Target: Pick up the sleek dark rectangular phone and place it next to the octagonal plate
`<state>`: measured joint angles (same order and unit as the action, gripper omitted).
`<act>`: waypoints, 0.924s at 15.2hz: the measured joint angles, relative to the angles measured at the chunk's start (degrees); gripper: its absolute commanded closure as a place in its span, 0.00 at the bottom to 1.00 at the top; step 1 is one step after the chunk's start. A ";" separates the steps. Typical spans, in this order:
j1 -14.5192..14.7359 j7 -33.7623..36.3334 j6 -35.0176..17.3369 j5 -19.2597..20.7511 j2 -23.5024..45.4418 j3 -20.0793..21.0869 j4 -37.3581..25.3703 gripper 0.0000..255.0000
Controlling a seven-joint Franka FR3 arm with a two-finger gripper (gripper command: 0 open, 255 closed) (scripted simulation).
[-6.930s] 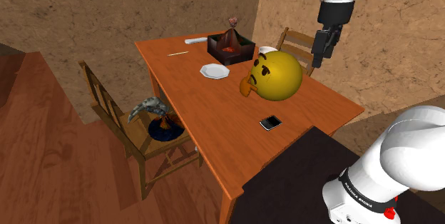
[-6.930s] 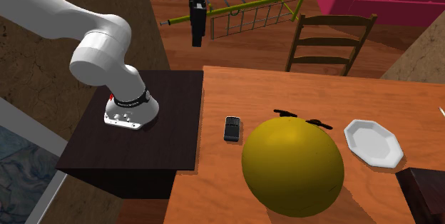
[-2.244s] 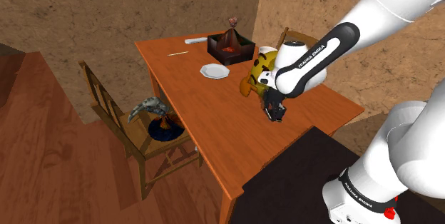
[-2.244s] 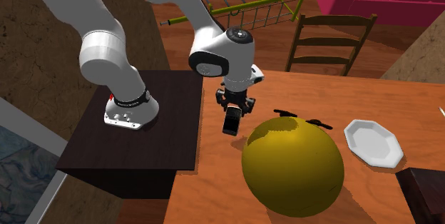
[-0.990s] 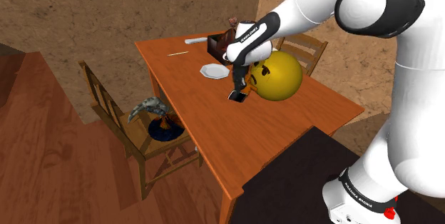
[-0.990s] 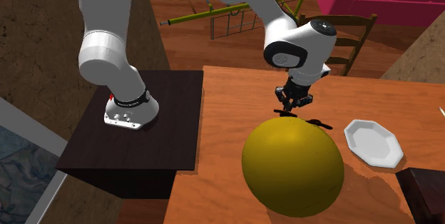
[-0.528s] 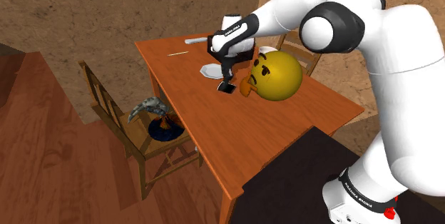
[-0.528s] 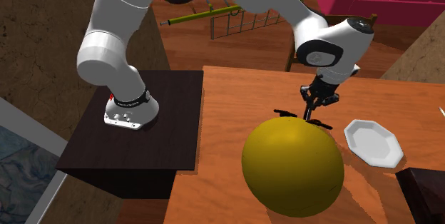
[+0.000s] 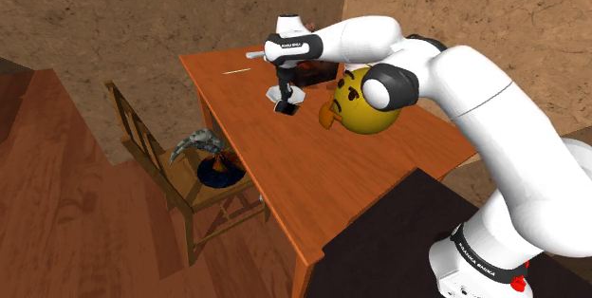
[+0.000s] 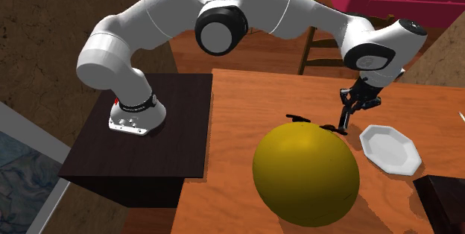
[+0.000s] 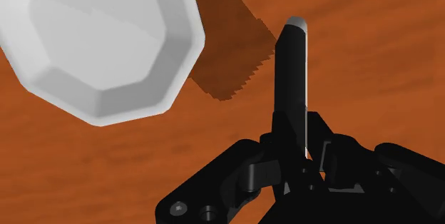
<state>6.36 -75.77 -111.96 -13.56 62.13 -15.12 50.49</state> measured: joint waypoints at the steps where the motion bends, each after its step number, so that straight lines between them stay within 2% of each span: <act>1: -0.29 0.09 0.47 -0.10 1.27 0.18 -2.02 1.00; 6: -0.46 0.41 -0.35 -0.45 4.61 0.64 -4.88 1.00; 9: -0.48 0.19 -2.39 -0.54 5.20 0.56 -3.55 1.00; 14: -1.07 0.29 -2.93 -0.58 8.02 0.67 -6.00 1.00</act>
<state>5.30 -75.48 -114.90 -14.15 70.15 -14.45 44.49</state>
